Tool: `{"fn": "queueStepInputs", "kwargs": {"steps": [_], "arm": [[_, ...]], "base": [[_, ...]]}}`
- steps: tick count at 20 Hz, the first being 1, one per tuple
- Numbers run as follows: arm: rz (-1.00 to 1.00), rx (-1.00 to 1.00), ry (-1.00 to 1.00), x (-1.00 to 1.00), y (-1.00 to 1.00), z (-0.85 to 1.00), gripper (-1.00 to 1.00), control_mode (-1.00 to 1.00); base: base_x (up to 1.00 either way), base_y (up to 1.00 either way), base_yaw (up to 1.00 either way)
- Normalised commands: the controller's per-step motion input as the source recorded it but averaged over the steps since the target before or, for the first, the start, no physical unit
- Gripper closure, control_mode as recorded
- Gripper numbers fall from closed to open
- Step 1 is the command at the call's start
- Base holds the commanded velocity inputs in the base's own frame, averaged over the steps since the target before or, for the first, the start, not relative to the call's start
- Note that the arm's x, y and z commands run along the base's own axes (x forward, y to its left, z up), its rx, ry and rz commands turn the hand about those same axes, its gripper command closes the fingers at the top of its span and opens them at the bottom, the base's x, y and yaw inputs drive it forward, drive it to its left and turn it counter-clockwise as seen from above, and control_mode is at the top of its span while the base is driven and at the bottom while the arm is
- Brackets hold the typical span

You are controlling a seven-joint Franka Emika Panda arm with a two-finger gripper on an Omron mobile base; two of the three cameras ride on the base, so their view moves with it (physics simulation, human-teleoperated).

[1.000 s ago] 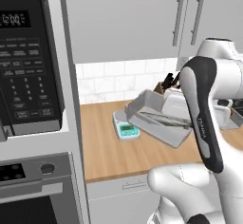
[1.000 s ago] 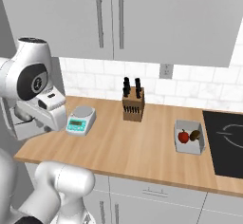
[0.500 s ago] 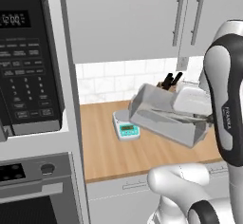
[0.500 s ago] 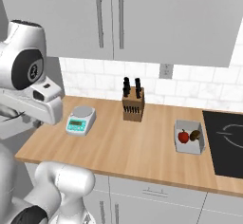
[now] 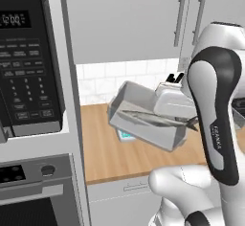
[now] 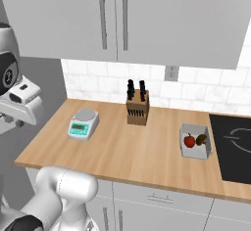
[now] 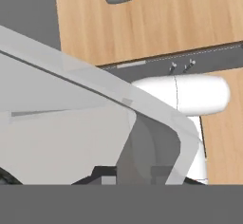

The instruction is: Take the meat container that has the fish and place it on the second highest rack of the freezer. Then take the vegetable container that has the bell pepper and mushroom and place it on the highest rack of the freezer.

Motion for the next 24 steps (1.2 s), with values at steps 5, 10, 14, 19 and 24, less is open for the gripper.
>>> {"fn": "queueStepInputs", "kwargs": {"steps": [5,10,14,19,24], "arm": [[0.00,0.00,-0.11,-0.09,0.42,0.00,1.00,-1.00],[0.00,0.00,0.00,0.00,0.06,0.00,1.00,1.00],[0.00,0.00,0.00,0.00,0.00,0.00,1.00,1.00],[0.00,0.00,0.00,0.00,0.00,0.00,1.00,1.00],[0.00,0.00,0.00,0.00,0.00,0.00,1.00,1.00]], "base": [[0.00,0.00,0.00],[-0.15,0.29,0.00],[-0.17,0.71,0.00],[-0.90,0.72,0.00],[-1.00,0.54,0.00]]}}
